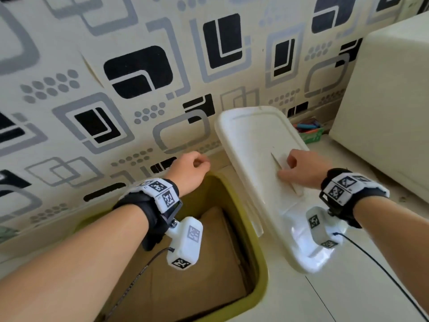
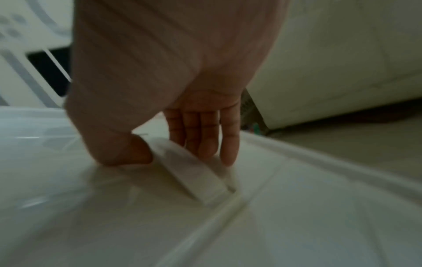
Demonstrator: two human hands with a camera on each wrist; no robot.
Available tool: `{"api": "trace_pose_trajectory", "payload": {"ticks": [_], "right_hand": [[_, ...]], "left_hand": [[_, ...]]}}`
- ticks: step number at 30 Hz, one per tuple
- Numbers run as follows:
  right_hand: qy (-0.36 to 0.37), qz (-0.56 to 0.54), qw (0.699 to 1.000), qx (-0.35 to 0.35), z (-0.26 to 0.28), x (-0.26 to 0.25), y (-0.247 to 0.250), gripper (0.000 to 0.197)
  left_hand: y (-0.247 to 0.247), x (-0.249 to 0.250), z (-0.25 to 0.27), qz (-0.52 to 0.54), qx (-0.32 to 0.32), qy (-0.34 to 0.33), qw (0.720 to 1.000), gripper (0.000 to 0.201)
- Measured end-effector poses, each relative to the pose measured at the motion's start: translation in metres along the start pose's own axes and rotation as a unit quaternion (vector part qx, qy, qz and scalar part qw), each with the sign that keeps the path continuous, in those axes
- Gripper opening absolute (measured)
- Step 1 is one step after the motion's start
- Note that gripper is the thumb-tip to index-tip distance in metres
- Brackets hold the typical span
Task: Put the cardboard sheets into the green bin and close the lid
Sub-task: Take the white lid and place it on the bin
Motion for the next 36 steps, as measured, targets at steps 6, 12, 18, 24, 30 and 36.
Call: {"api": "trace_pose_trajectory", "payload": {"ticks": [6, 12, 18, 24, 30, 36], "right_hand": [[0.162, -0.041, 0.985, -0.040, 0.009, -0.086, 0.050, 0.020], [0.252, 0.090, 0.958, -0.105, 0.021, -0.179, 0.032, 0.026], [0.287, 0.139, 0.936, -0.150, 0.038, -0.252, -0.006, 0.029], [0.310, 0.199, 0.908, -0.201, 0.056, -0.303, -0.038, 0.032], [0.327, 0.259, 0.877, -0.239, 0.067, -0.324, -0.062, 0.037], [0.319, 0.267, 0.870, -0.264, 0.071, -0.323, -0.075, 0.036]], "left_hand": [[0.060, -0.034, 0.027, 0.212, 0.065, 0.087, 0.971, 0.026], [0.117, -0.090, 0.080, 0.448, 0.045, 0.176, 0.875, 0.036], [0.163, -0.163, 0.130, 0.495, 0.004, 0.188, 0.849, 0.062], [0.176, -0.214, 0.163, 0.385, -0.005, 0.185, 0.904, 0.040], [0.163, -0.246, 0.182, 0.338, 0.017, 0.229, 0.913, 0.037], [0.148, -0.259, 0.184, 0.285, 0.002, 0.254, 0.924, 0.038]]}}
Point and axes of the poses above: each hand's wrist, its own z-axis away from the middle knuckle, its own y-axis out of the back of the hand, x = y × z, the point moved 1 cm from there along -z, towards the middle knuckle, and after that the axes turned 11 degrees about y, right-handed, at the moved point
